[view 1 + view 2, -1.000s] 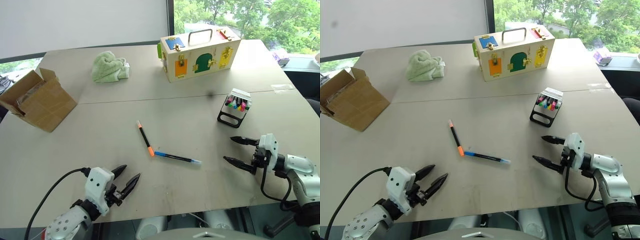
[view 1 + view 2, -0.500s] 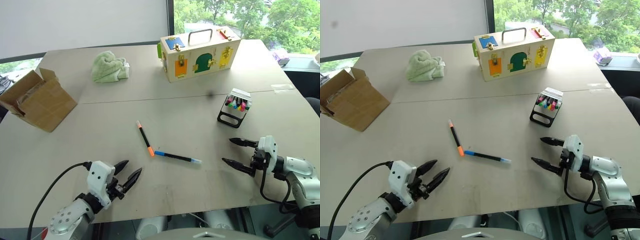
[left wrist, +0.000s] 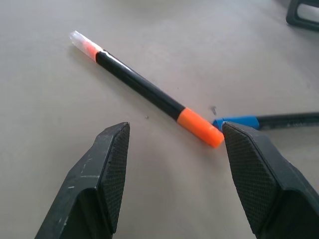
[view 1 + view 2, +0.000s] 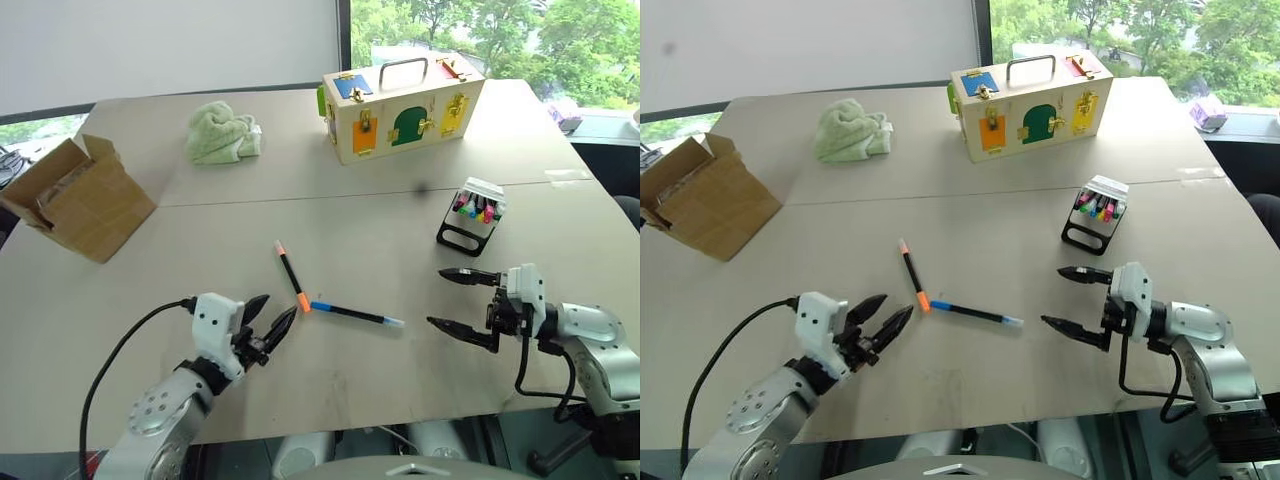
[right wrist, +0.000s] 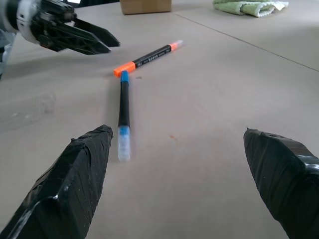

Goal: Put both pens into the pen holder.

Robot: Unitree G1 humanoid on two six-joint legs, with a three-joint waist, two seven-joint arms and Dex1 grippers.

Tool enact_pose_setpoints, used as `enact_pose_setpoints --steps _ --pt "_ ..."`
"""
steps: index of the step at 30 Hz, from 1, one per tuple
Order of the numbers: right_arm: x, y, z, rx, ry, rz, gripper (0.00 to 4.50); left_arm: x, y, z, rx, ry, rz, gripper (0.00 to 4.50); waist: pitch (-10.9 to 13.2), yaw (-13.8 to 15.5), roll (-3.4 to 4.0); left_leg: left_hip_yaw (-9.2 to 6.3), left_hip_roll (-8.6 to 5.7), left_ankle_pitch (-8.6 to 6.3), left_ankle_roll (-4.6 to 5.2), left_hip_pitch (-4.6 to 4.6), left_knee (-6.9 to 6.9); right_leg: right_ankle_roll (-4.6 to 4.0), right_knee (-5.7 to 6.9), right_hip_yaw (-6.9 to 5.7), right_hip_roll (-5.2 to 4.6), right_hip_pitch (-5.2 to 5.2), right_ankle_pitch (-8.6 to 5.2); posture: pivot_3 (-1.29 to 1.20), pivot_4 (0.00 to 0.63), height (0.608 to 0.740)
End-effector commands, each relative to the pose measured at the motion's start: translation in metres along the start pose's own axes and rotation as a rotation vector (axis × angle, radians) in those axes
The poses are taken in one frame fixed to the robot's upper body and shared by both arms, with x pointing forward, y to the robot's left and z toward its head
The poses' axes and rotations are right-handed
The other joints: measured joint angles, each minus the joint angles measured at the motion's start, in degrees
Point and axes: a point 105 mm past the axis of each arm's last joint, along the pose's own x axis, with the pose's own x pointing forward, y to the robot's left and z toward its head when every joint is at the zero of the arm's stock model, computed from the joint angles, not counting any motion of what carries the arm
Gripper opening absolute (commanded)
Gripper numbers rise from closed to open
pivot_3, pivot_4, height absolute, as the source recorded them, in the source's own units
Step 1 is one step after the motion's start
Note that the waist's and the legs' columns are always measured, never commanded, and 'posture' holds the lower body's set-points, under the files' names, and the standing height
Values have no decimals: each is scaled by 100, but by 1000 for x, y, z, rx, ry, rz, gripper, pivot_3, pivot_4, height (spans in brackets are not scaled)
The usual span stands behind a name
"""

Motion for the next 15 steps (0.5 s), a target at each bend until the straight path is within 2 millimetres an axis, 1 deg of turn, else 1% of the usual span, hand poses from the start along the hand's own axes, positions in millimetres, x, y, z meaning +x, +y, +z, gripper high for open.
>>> enact_pose_setpoints --steps 1,3,4,7,10,13,15 --pt "9 12 18 -1 -23 89 4482 14 1 0 28 72 106 3004 -1 17 0 0 0 0 0 1 1 0 2 1 0 0 0 0 150 740" --pt "13 21 27 4 -22 139 4482 21 0 5 28 79 155 3004 -1 24 -2 1 -4 0 -1 1 2 1 6 5 0 0 0 0 150 740" --pt "14 24 30 5 -25 146 4482 22 -1 7 20 73 164 3004 0 19 -4 1 -3 1 -1 0 2 1 6 4 2 -2 0 0 150 740" --pt "22 26 44 0 -61 147 4482 32 -2 7 8 127 224 3004 3 35 -9 1 -1 4 -7 -3 1 1 5 5 5 -5 0 0 150 740" --pt "25 23 48 -18 -64 139 4482 37 1 -6 -10 237 277 3004 2 51 -12 -1 -2 4 -6 -7 6 1 7 2 4 -6 0 0 150 740" --pt "24 21 48 -22 -58 134 4482 35 0 -22 -17 340 285 3004 0 49 -13 -1 -4 4 -7 -1 10 2 7 2 3 1 0 0 150 740" --pt "24 21 48 -26 -55 134 4482 32 2 -31 -24 402 290 3004 -2 44 -9 0 -4 15 -26 1 9 2 7 2 4 1 0 0 150 740"
